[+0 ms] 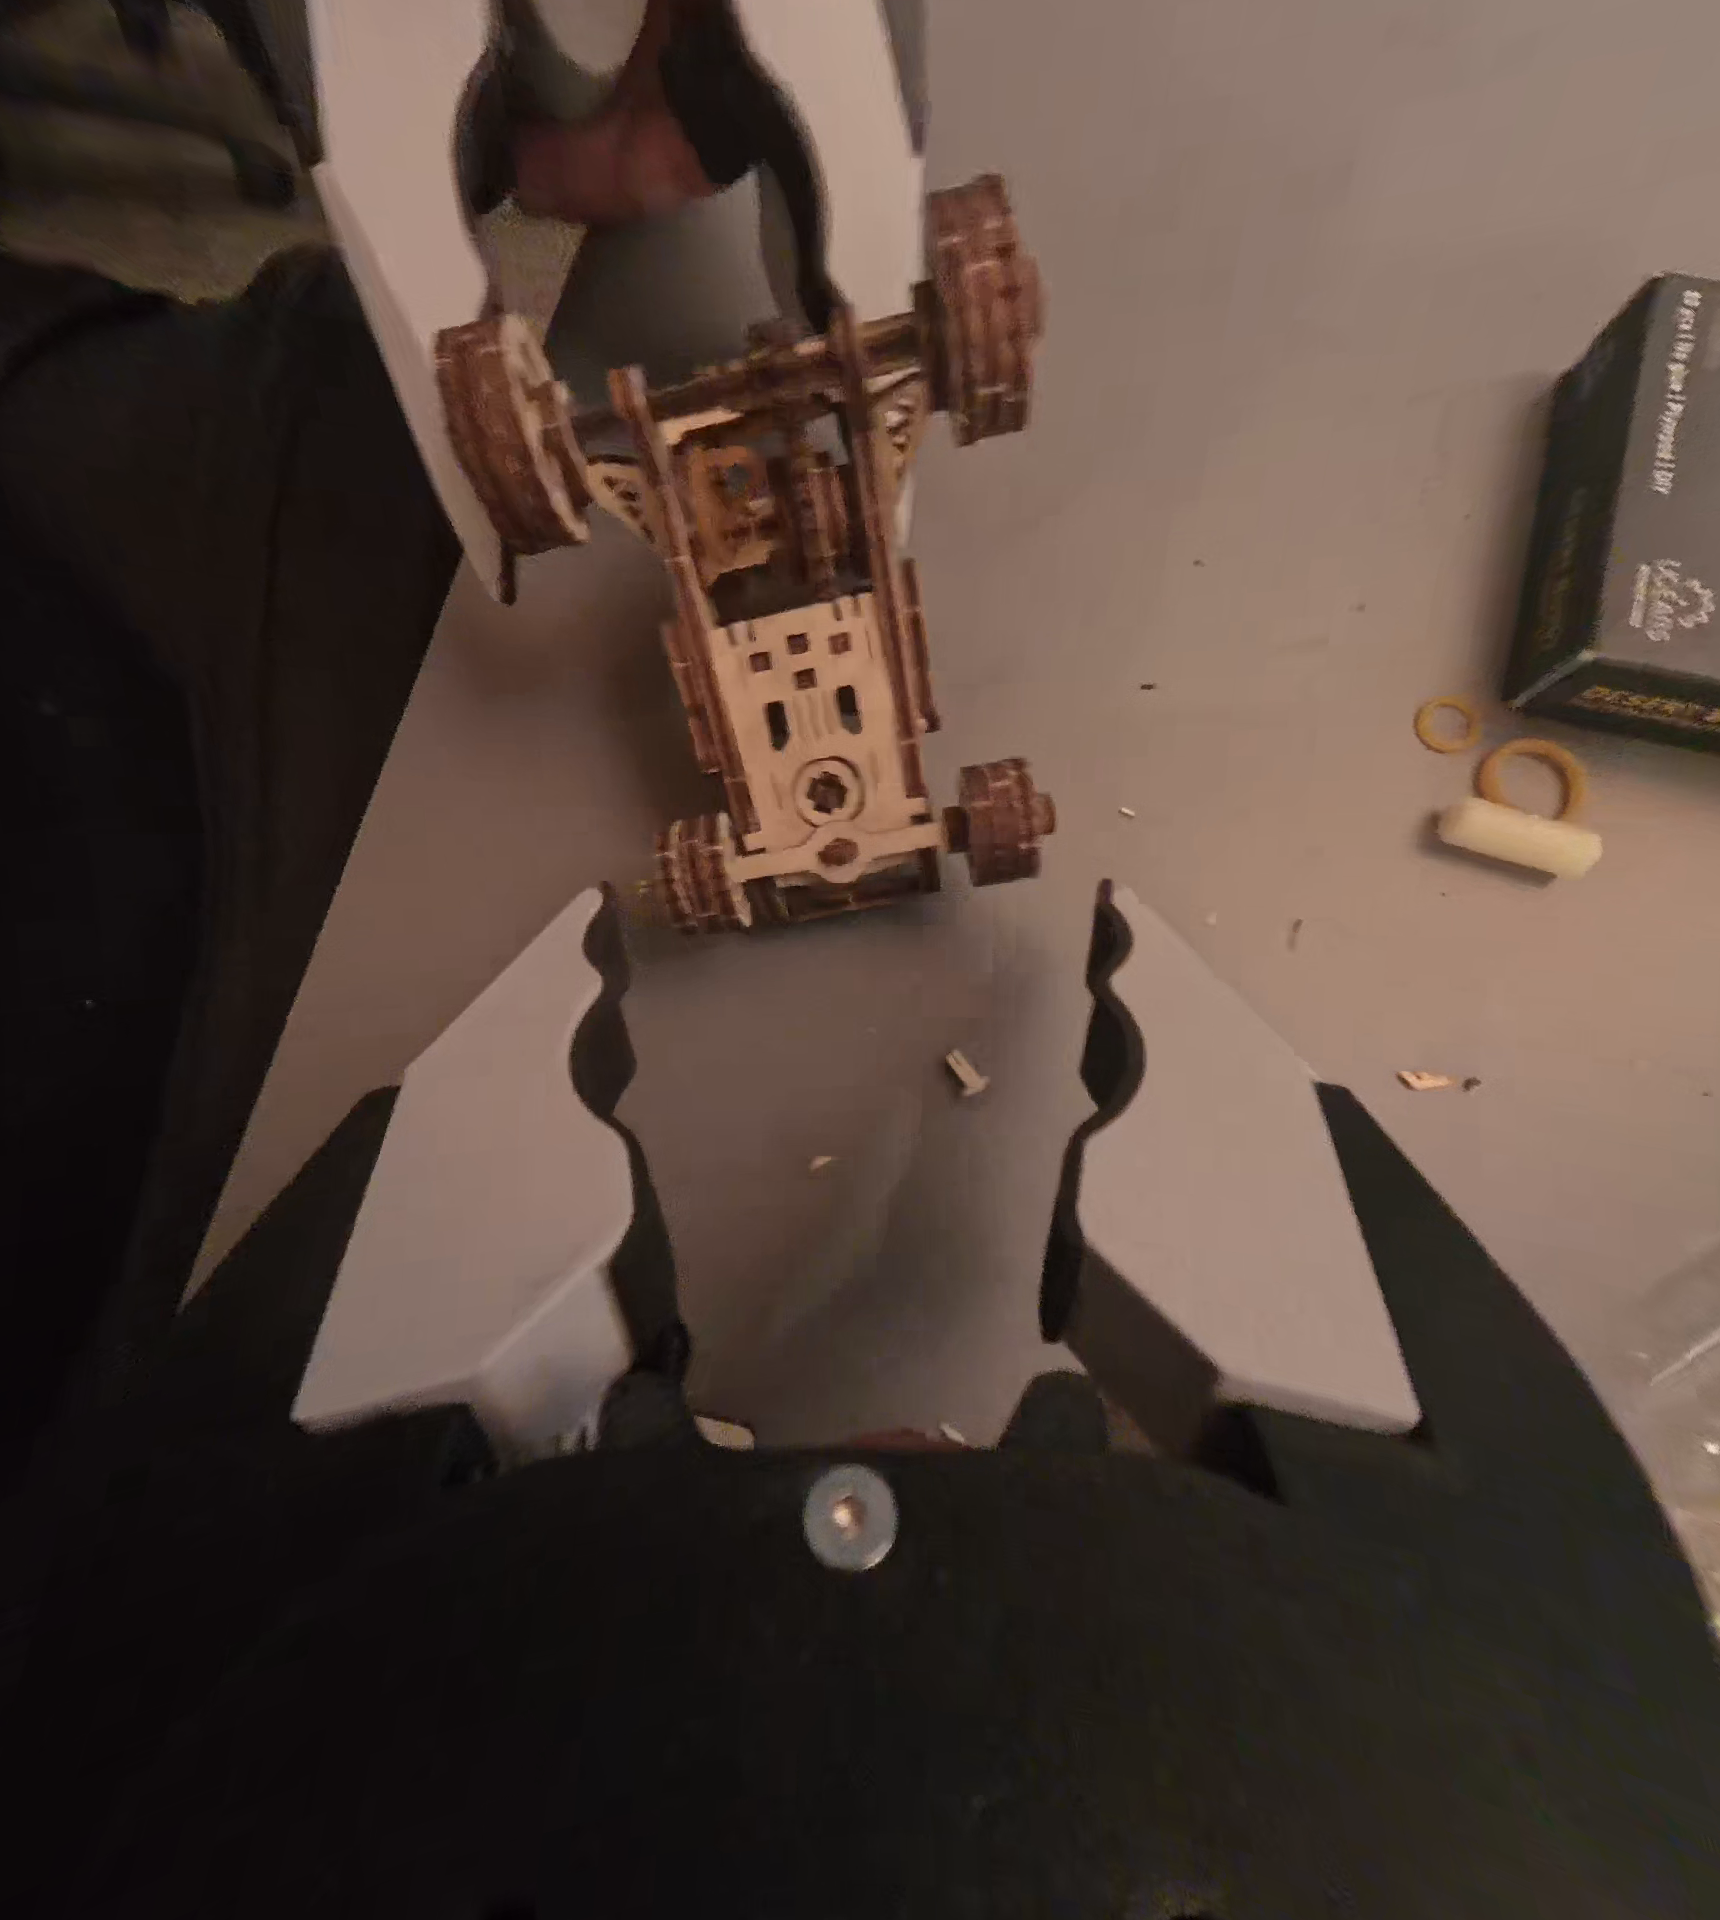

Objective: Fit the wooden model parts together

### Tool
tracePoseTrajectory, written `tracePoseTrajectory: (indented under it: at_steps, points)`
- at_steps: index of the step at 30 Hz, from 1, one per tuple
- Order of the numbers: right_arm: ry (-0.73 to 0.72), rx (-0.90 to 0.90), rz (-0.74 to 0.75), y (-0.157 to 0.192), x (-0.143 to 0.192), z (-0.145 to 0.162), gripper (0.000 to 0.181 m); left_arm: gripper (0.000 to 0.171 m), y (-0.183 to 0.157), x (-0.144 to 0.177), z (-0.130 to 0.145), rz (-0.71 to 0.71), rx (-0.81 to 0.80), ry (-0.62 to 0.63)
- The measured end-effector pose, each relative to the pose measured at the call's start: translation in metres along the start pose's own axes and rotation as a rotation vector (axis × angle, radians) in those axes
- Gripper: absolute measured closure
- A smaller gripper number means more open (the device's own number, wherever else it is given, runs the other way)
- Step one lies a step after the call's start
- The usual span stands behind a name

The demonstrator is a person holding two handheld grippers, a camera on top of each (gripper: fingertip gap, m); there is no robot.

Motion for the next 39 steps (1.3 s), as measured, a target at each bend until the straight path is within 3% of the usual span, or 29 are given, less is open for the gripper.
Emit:
tracePoseTrajectory:
  at_steps: [4,6,8,17,18,19,20,22,26,28,35,39]
  points:
    - [0.009,0.038,-0.014,-0.004,-0.003,-0.001,0.085,0.094,-0.001,-0.003,-0.001,-0.008,-0.029,0.007]
    - [-0.015,0.077,-0.068,0.004,-0.004,-0.007,0.100,0.094,-0.001,-0.004,-0.001,-0.010,-0.033,0.010]
    - [0.017,0.116,-0.077,0.005,-0.005,-0.004,0.103,0.097,-0.001,-0.004,-0.001,-0.019,-0.040,0.012]
    - [0.019,0.124,-0.044,0.015,-0.006,0.001,0.102,0.098,-0.001,-0.008,-0.002,-0.042,-0.045,0.016]
    - [0.023,0.112,-0.049,0.017,-0.006,0.003,0.096,0.103,0.001,-0.009,-0.001,-0.061,-0.041,0.023]
    - [0.025,0.096,-0.073,0.022,-0.007,0.004,0.097,0.128,0.006,-0.009,0.002,-0.098,-0.033,0.045]
    - [0.024,0.086,-0.075,0.025,-0.009,0.004,0.092,0.127,0.006,-0.010,0.002,-0.088,-0.028,0.045]
    - [0.014,0.087,-0.020,0.021,-0.007,0.004,0.097,0.107,-0.004,-0.013,0.001,-0.033,-0.037,0.077]
    - [0.000,0.040,-0.024,0.017,0.001,0.005,0.103,0.105,-0.003,-0.015,0.000,-0.047,-0.025,0.058]
    - [0.016,0.046,-0.023,0.017,0.004,0.009,0.105,0.094,-0.001,-0.012,0.000,-0.052,-0.018,0.070]
    - [-0.004,-0.025,-0.019,0.015,0.007,0.010,0.103,0.089,-0.005,0.000,0.001,-0.023,-0.003,0.072]
    - [0.012,-0.065,-0.016,0.011,0.005,0.011,0.110,0.096,-0.009,-0.003,-0.003,-0.025,-0.004,0.078]
Point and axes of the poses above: each gripper's, where its closed fingertips meet, x back along the fingers, z out of its underside, y = z × x across the jaws, the point moved 2 cm from there along x, back along the fingers, and after that the axes turned 2 degrees about -y, right-handed, at the moved point
